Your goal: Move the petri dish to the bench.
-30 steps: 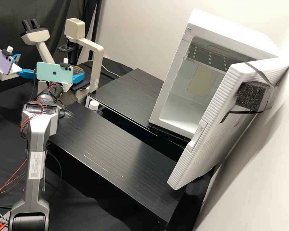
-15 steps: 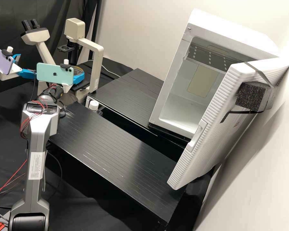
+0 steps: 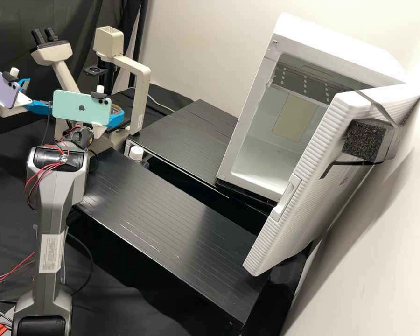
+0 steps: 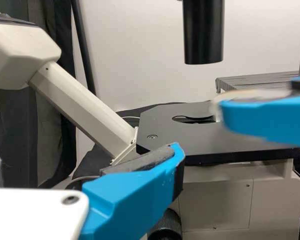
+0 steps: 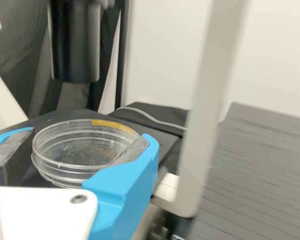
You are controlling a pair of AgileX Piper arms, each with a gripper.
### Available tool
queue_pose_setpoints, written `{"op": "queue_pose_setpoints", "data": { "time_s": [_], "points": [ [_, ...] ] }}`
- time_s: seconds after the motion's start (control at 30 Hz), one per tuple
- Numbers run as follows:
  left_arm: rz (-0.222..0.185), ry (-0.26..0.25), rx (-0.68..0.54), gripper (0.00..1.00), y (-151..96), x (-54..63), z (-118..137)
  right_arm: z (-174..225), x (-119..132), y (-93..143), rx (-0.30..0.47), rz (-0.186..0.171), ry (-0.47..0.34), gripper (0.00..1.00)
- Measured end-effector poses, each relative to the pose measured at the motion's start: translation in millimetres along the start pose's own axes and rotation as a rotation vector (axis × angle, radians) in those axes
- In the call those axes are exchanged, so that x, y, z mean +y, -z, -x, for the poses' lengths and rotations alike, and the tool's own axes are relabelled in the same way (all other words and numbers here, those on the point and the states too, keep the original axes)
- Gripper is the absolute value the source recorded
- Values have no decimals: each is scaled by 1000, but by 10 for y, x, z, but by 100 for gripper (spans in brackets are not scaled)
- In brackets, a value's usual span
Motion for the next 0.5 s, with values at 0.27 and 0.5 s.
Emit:
{"op": "queue_pose_setpoints", "data": {
  "time_s": [0.27, 0.5],
  "points": [
    [0, 0, 0, 100, 0, 0, 0, 798, 286, -319, -33, 45, -117, 0],
    [0, 0, 0, 100, 0, 0, 0, 1510, 529, -637, -95, 75, -236, 0]
  ]
}}
